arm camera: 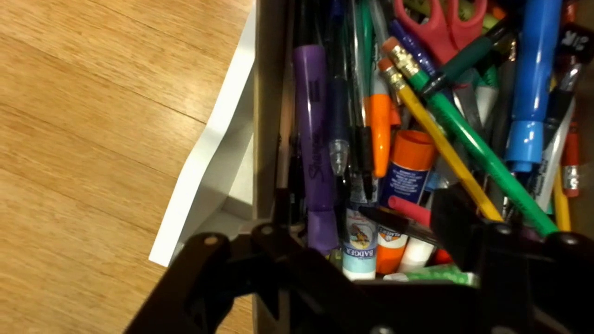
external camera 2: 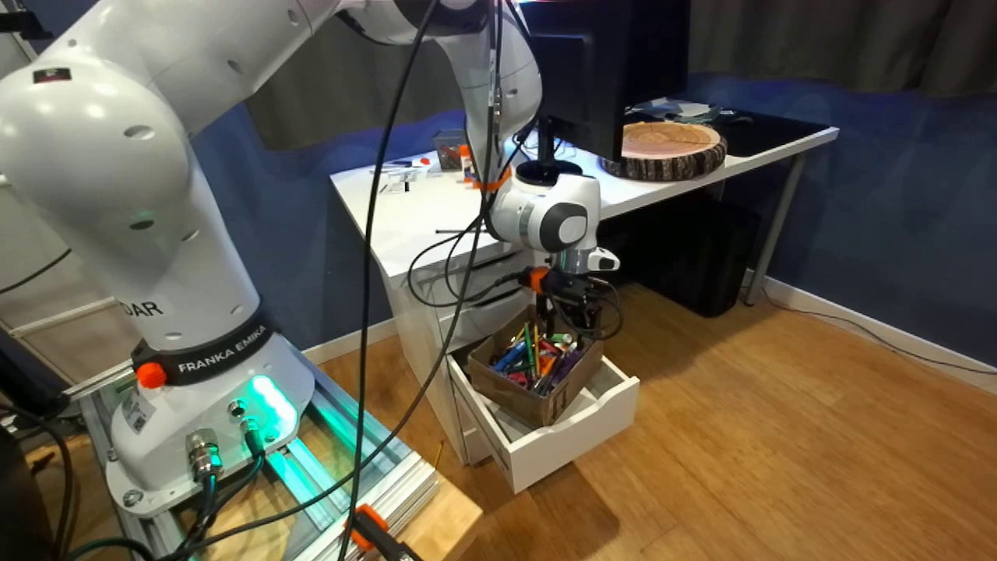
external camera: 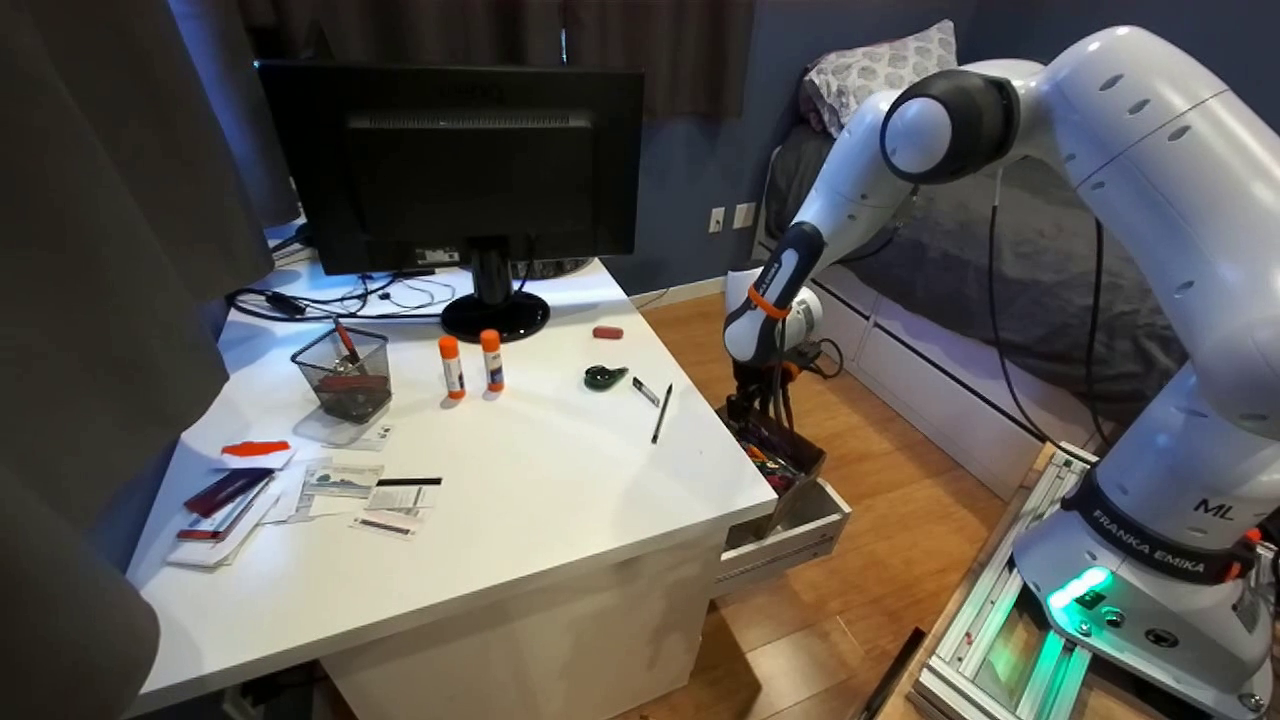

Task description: Remove the purple marker from the box in the drawer and put it on the counter

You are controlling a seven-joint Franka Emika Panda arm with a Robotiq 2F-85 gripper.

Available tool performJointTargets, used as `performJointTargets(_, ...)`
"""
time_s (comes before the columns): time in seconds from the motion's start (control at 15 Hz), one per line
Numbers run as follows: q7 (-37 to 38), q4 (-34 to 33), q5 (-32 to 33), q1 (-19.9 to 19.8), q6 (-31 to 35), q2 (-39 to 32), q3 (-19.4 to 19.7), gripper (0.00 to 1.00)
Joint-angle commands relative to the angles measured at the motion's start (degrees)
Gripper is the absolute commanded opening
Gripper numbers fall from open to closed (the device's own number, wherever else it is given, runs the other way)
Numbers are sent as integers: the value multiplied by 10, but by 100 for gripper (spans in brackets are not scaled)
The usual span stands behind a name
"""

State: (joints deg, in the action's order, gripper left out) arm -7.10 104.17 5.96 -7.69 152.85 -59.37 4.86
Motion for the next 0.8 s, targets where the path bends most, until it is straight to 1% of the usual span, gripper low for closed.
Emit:
performJointTargets(0.0,26,-38,6,24,14,-39,21,68)
performJointTargets(0.13,33,-49,6,31,16,-51,27,66)
performJointTargets(0.2,36,-55,6,35,15,-56,31,60)
performJointTargets(0.27,42,-60,8,41,15,-62,37,62)
performJointTargets(0.33,45,-64,8,44,13,-66,40,59)
performJointTargets(0.4,50,-69,9,49,13,-71,45,61)
performJointTargets(0.47,53,-72,10,52,10,-74,48,58)
performJointTargets(0.6,57,-81,11,59,8,-82,55,52)
performJointTargets(0.67,59,-83,11,61,7,-85,56,51)
performJointTargets(0.73,59,-85,11,63,5,-87,57,40)
